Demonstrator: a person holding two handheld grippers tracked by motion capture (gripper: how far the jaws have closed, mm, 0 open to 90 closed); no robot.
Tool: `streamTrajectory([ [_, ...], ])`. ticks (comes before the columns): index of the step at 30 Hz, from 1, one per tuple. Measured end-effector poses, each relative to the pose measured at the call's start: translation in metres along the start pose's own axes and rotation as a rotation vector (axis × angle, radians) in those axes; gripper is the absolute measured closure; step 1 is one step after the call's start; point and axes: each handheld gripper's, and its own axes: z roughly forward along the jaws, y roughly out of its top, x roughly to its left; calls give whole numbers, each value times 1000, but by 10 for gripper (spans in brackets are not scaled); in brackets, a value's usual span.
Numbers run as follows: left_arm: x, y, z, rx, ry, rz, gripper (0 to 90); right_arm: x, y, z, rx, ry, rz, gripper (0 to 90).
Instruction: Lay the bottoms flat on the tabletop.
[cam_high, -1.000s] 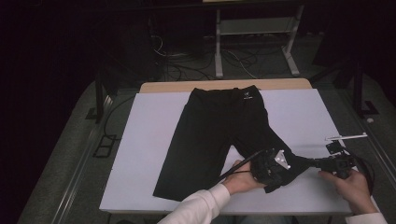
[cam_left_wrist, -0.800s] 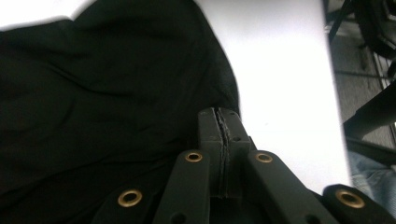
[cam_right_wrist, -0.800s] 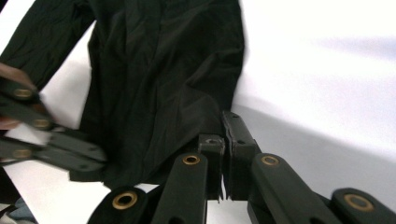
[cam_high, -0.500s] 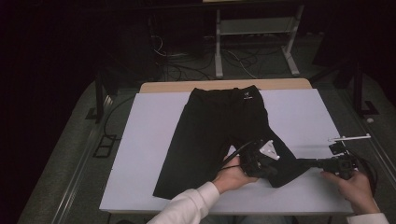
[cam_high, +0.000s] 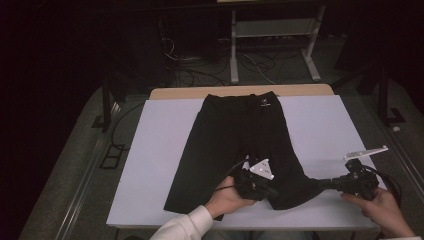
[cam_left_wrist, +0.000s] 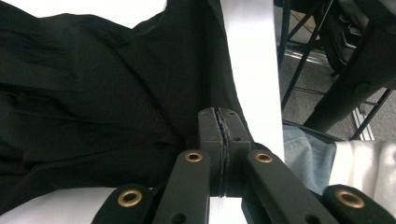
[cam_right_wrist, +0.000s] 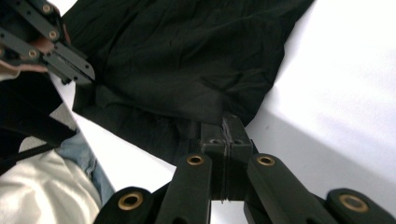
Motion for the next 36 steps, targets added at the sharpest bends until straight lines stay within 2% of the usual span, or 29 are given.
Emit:
streamTrajectory([
  [3, -5, -1, -1, -2, -33, 18, 886, 5, -6, -4, 11, 13, -6, 883],
  [7, -10, -5, 2, 26, -57, 40, 885, 13, -16, -6, 43, 31, -29, 883],
  [13, -15, -14, 7, 43, -86, 34, 885, 19, -32, -4, 98, 55, -31, 883],
  [19, -12, -17, 7, 38, -110, 12, 860, 18, -32, 0, 141, 76, -13, 864],
  [21, -11, -17, 4, 24, -127, 7, 797, 19, -32, 0, 144, 81, -11, 804],
  [22, -11, -17, 3, 12, -131, 0, 754, 20, -32, -1, 132, 68, -22, 745],
  [24, -10, -18, -2, -7, -128, -5, 641, 22, -32, -2, 109, 44, -42, 659],
  [28, -8, -20, -11, -50, -110, -30, 483, 25, -29, -5, 62, 14, -72, 550],
  [32, -5, -23, -19, -74, -103, -46, 388, 28, -26, -6, 34, -1, -86, 455],
  [36, -3, -24, -26, -97, -91, -67, 320, 30, -24, -5, 17, -22, -86, 395],
])
